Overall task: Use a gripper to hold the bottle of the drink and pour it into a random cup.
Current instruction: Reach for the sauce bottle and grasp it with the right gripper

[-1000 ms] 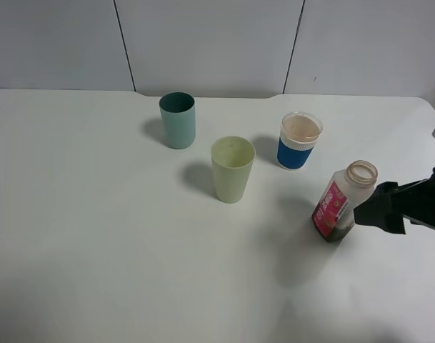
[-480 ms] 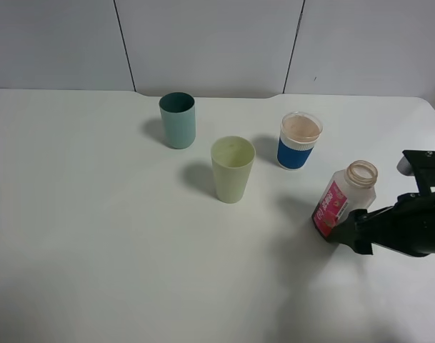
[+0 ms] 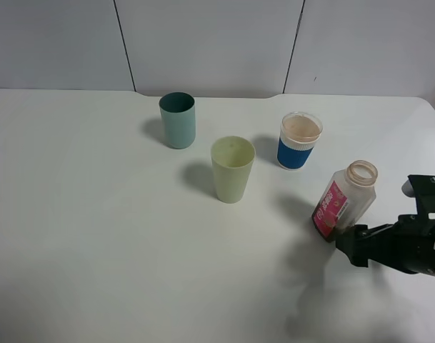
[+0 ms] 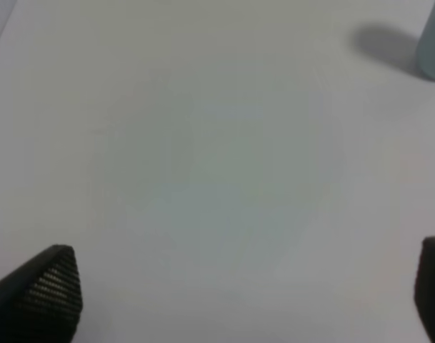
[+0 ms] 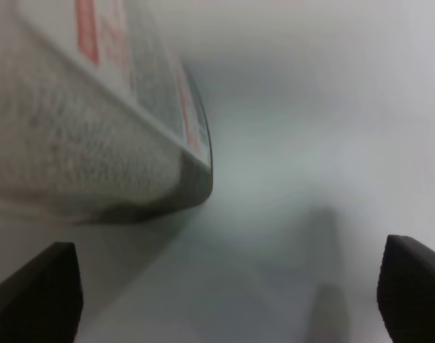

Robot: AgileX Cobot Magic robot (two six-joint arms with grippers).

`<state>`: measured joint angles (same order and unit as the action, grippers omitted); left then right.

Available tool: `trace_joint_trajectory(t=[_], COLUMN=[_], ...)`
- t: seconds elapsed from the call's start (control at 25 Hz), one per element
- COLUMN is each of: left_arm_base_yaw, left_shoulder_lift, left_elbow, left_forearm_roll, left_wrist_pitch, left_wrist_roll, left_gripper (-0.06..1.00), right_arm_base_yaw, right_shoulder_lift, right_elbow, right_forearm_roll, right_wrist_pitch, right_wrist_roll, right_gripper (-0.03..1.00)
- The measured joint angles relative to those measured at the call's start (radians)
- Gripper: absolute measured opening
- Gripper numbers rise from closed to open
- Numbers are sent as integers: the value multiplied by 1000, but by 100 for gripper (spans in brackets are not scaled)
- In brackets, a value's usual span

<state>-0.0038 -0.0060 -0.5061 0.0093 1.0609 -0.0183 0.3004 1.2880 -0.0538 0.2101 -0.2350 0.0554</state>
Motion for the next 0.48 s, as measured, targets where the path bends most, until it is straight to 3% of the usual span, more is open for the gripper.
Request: trace_joint_trajectory(t=[0.24,0.48], left_arm_base_yaw=[0,0], left_shoulder_lift=[0,0], left_elbow=[0,0], left_forearm_roll=[0,0], left_wrist_pitch=[0,0], left_wrist_roll=[0,0], left_gripper=[93,93], right_arm_base_yaw=[7,9], right_shoulder_lift=[2,3], right_elbow=[0,-2], right_forearm_roll=[-8,-48], right_wrist_pitch=[-40,-70], right_wrist_roll=[14,-44], right_gripper=[81,81])
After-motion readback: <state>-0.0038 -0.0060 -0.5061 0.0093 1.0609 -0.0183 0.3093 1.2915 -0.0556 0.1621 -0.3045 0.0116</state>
